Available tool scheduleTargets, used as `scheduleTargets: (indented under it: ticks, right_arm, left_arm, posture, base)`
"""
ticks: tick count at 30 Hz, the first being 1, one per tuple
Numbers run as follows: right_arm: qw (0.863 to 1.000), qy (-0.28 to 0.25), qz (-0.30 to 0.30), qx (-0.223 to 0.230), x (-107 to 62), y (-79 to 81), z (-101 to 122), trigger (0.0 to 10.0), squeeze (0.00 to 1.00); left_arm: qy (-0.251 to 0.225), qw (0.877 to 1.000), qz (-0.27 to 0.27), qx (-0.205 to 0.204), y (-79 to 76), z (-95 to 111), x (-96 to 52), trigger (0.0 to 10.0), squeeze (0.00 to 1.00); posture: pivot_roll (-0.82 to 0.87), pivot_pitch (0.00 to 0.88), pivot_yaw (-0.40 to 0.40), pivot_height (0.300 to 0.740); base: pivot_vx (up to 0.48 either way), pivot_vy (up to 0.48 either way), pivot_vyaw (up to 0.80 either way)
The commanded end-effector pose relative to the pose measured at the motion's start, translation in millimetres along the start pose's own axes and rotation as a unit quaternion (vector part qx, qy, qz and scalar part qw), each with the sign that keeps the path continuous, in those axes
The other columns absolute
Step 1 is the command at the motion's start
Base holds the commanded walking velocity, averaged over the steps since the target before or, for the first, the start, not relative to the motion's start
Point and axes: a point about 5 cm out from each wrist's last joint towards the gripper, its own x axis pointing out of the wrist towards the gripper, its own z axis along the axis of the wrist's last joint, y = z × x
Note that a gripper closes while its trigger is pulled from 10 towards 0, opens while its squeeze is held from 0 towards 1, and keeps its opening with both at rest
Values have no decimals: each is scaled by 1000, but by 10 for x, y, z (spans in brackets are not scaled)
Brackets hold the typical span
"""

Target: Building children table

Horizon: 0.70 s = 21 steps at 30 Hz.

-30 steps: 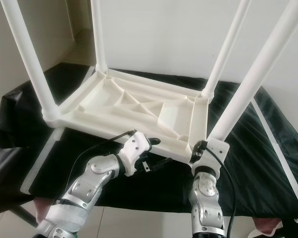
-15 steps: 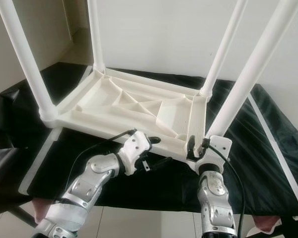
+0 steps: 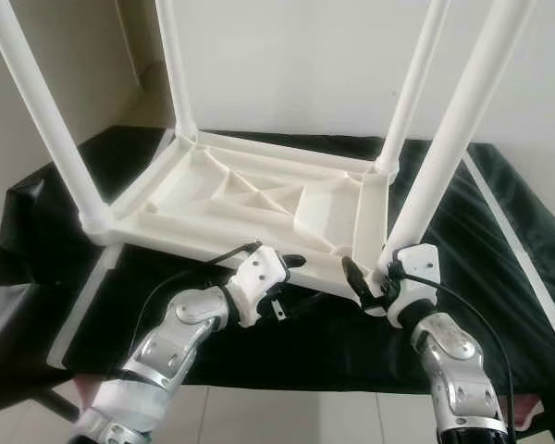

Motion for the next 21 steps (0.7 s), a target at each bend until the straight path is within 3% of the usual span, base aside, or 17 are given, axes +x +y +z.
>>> scheduleTargets:
  ticks: [1, 2, 3, 4, 5, 6, 19, 20, 21]
  right_arm:
    - [999, 12, 30, 4, -26, -11, -65, 10000, 0]
    - [999, 18, 41, -2, -29, -37, -68, 9020, 0]
    - [999, 21, 50, -6, -28, -53, -72, 7333, 0]
    - [998, 23, 58, -11, -26, -64, -72, 4235, 0]
    - [998, 23, 58, -11, -26, -64, -72, 4235, 0]
    - [998, 25, 61, -12, -18, -88, -76, 0, 0]
    - [997, 28, 66, -3, -36, -60, -116, 0, 0]
    - [998, 28, 58, -4, -37, -58, -119, 3451, 0]
    - [998, 27, 51, 3, -34, -59, -125, 10000, 0]
  left_arm:
    - [4, 1000, 9, 2, 16, -18, 11, 10000, 0]
    - [5, 1000, 9, 1, 20, -17, 12, 10000, 0]
    - [5, 1000, 9, 1, 22, -16, 13, 10000, 0]
    - [4, 1000, 7, 0, 16, -14, 14, 10000, 0]
    - [4, 1000, 7, 0, 16, -14, 14, 10000, 0]
    - [4, 1000, 1, -3, -10, -12, 16, 10000, 0]
    - [7, 1000, 8, -2, -17, -21, -31, 10000, 0]
    - [7, 1000, 9, -3, -14, -25, -36, 10000, 0]
    - [8, 1000, 10, -3, -12, -28, -37, 10000, 0]
  posture:
    - [-38, 0, 9, 740]
    - [-39, 0, 10, 740]
    - [-40, 0, 11, 740]
    - [-38, 0, 12, 740]
    - [-38, 0, 12, 740]
    - [-37, 0, 13, 740]
    - [-13, 0, 2, 740]
    - [-13, 0, 2, 740]
    - [-12, 0, -1, 740]
  base:
    - [0, 0, 0]
    - [0, 0, 0]
    - [0, 0, 0]
    - [0, 0, 0]
    - [0, 0, 0]
    - [0, 0, 0]
    - [0, 0, 0]
    - [0, 0, 0]
    - [0, 0, 0]
